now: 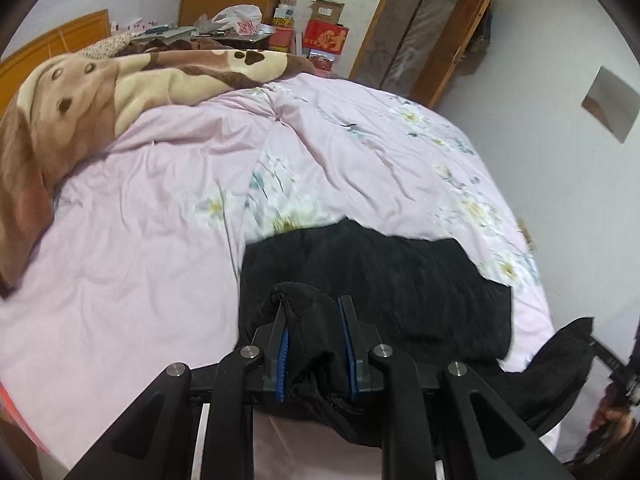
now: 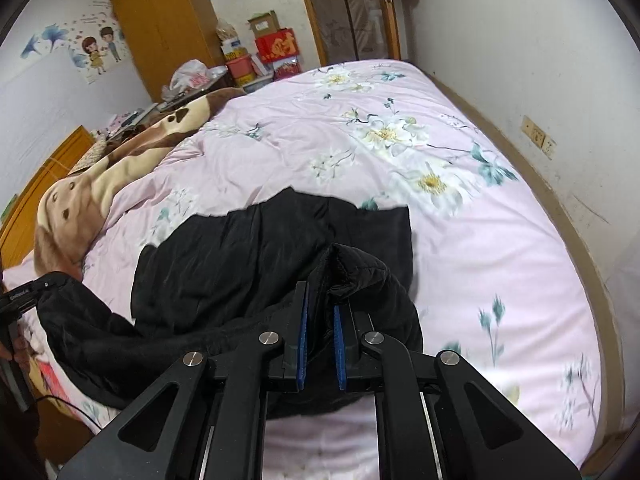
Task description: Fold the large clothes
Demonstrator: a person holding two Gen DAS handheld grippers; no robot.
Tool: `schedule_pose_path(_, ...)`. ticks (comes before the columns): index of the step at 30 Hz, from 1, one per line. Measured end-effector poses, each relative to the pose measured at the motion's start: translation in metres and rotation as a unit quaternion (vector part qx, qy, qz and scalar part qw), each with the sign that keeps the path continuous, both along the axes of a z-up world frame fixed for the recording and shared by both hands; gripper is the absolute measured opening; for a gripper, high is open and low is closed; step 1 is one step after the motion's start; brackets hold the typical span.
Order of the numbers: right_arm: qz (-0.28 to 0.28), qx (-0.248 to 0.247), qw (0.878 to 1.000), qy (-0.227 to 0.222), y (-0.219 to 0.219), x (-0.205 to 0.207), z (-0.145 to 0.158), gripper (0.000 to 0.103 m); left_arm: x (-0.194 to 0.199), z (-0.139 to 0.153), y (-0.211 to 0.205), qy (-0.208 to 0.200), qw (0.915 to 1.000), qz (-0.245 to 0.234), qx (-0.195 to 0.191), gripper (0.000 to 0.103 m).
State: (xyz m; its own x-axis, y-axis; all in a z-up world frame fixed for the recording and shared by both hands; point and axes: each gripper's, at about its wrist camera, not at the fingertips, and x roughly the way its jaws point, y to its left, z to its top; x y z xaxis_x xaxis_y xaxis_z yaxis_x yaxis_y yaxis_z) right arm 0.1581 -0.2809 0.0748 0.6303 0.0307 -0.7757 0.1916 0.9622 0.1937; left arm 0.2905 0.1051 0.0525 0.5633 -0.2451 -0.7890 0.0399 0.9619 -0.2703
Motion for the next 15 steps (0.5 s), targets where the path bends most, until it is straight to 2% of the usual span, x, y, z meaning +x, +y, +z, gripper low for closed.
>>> schedule_pose_path(4, -0.004, 0.004, 1.000, 0.017, -0.014, 0.050, 0.000, 0.011, 0.054, -0.011, -0.002, 0.022, 0.9996, 0.016, -0.003, 0.022)
schedule_pose_path(7, -0.007, 0.026, 0.999, 0.029, -0.024, 0.084, -0.009, 0.011, 0.091, -0.024, -0.007, 0.033, 0.9993, 0.016, 0.004, 0.022)
schedule_pose_path(15, -0.019, 0.050, 0.995, 0.082, -0.042, 0.152, -0.053, 0.011, 0.150, -0.076, -0.012, 0.090, 0.9954, 0.032, -0.001, 0.023)
